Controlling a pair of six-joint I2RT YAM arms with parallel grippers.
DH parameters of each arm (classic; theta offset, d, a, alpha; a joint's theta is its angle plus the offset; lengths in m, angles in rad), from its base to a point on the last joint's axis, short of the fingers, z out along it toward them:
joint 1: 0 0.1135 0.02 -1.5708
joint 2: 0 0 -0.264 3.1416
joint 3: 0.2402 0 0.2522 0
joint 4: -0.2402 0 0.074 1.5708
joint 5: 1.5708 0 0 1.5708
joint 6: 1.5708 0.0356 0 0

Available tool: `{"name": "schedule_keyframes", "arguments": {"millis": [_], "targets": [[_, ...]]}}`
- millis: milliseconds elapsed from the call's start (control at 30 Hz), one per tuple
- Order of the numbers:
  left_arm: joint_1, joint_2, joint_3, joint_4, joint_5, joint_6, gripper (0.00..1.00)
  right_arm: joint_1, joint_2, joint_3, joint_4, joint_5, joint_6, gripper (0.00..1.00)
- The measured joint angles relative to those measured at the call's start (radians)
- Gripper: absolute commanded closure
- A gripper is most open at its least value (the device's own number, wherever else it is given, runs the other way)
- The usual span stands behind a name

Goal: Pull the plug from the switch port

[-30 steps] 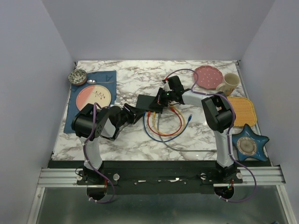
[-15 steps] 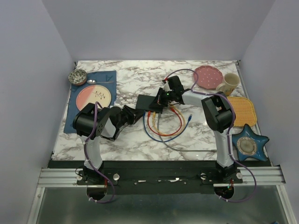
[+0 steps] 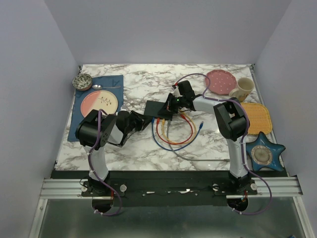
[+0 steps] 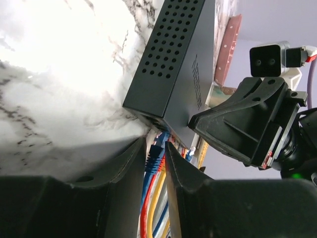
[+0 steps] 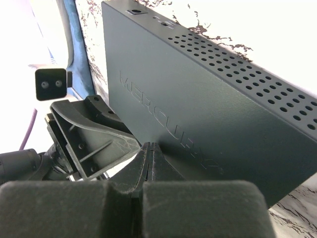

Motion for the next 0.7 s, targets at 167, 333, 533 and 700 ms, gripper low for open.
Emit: {"name": "schedule_keyframes", "arguments": {"millis": [167,333,533,700], "targets": [[0.000,-0.018,0.028,-0.053,-0.011,0.005,0.52,0.000,0.000,0.000,0.000,0.000,0.001,0.99],[-0.002,-0.033,0.038,-0.084,-0.020,0.016,0.51,0.000,0.000,0.000,0.000,0.000,0.002,0.99],[-0.012,-0.035,0.063,-0.121,-0.023,0.035,0.52,0.000,0.000,0.000,0.000,0.000,0.007,0.99],[-0.021,-0.035,0.079,-0.149,-0.026,0.050,0.55,0.000,0.000,0.000,0.000,0.000,0.007,0.99]]}}
